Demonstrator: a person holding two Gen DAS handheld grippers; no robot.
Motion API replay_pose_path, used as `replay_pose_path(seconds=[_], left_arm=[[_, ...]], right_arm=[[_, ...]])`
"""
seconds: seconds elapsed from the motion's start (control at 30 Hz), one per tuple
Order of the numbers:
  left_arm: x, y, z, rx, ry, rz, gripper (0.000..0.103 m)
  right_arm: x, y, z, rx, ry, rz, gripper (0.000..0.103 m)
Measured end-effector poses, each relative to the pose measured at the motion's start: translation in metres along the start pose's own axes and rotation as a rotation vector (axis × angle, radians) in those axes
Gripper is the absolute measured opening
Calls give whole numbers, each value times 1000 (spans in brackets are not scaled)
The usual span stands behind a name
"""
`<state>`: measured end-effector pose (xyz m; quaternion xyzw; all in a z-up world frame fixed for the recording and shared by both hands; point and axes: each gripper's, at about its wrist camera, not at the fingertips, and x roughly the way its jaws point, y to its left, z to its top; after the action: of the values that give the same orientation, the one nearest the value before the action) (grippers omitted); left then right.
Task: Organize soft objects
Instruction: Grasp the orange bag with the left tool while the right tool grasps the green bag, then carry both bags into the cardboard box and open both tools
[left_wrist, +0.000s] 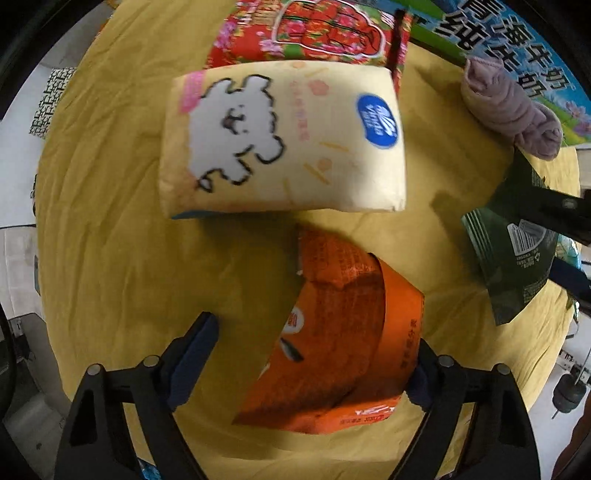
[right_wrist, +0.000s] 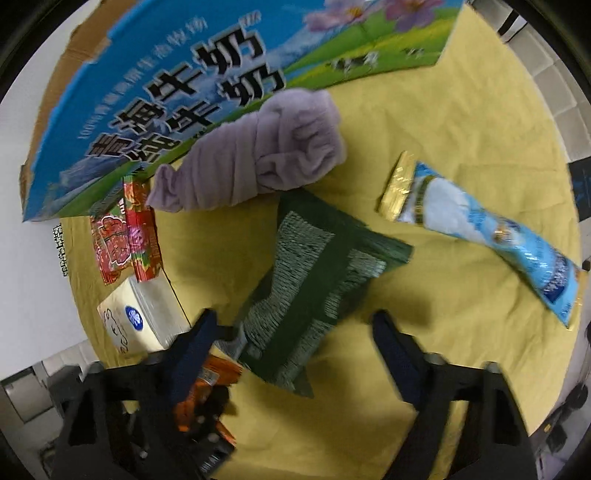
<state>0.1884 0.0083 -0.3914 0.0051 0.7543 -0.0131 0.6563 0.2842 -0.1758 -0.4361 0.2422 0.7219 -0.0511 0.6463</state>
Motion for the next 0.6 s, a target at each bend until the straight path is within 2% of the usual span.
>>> replay_pose_path(seconds=[0.17, 0.27, 0.33, 0.43, 0.53, 0.6], left_arm=[[0, -5, -2, 11, 6, -21, 75], [-6, -7, -4, 5, 13, -56, 73], [-9, -6, -6, 8, 26, -84, 73], [-2, -9, 0, 4, 31, -81, 73], [8, -22, 0, 9, 20, -67, 71], [8, -25, 1, 6, 5, -57, 51]], right_arm=[[19, 5, 1, -34, 66, -34, 45], [15, 10, -9, -121, 80, -97, 39], [17, 9, -17, -183, 111, -132, 38], [20, 6, -29, -257, 133, -195, 39], [28, 5, -33, -258, 127, -179, 41], [43, 4, -34, -248, 133, -179, 41]])
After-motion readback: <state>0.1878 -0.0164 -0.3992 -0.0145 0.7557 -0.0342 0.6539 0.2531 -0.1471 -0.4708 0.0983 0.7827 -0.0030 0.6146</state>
